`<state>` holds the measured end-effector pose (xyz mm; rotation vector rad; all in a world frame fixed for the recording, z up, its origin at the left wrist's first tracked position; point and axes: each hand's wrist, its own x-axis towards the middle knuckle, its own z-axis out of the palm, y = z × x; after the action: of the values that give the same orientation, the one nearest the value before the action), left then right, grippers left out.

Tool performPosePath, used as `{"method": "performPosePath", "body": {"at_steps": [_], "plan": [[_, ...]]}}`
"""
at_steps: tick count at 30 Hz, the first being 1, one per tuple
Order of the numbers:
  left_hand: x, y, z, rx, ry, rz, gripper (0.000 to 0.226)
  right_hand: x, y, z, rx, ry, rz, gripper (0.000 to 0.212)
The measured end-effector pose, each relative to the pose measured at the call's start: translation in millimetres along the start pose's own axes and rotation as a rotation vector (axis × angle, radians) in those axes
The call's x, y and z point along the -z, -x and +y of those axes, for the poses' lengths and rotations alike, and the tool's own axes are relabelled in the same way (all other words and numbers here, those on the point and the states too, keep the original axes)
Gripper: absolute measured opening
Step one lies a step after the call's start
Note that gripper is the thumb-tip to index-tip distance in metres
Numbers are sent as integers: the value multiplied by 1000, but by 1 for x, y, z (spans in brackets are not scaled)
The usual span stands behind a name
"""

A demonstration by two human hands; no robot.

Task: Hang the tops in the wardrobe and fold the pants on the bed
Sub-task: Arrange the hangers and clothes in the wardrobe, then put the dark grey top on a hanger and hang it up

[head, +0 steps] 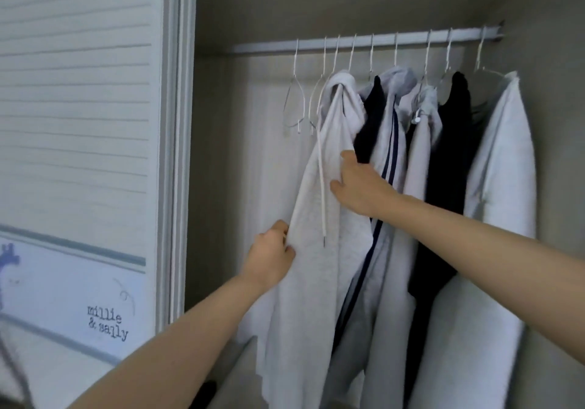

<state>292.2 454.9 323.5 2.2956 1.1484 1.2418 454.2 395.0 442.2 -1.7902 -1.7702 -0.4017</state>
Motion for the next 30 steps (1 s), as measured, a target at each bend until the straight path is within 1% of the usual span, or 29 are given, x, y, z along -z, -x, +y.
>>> {"method": "performPosePath", "body": {"at_steps": [2,5,8,10,13,15,17,19,21,25,26,28,30], "plan": [[5,15,-3,39,25,-10,11,-7,23,-3,8,-33,-41,59],[11,39,-6,95,58,-21,9,-20,57,-10,41,-112,-66,60],[16,80,-10,158,89,-69,10,-40,96,-20,89,-217,-114,58],[20,108,-11,198,106,-62,9,-55,122,-26,112,-279,-155,59],[29,152,-4,239,132,-13,7,-79,157,-34,158,-368,-166,58],[30,188,3,268,124,39,7,-91,183,-40,207,-441,-194,56],[30,230,12,322,86,112,8,-101,210,-47,240,-543,-255,52],[28,269,20,388,43,180,9,-106,235,-52,251,-650,-298,46],[23,318,33,477,-4,276,11,-110,267,-57,311,-738,-359,42],[6,427,67,701,-167,451,10,-117,344,-65,481,-852,-487,38],[1,461,83,788,-213,487,9,-118,370,-69,531,-891,-543,37],[-9,511,108,884,-267,556,9,-118,408,-75,587,-951,-656,35],[-22,568,141,1007,-328,663,10,-113,454,-86,673,-1005,-777,32]]}}
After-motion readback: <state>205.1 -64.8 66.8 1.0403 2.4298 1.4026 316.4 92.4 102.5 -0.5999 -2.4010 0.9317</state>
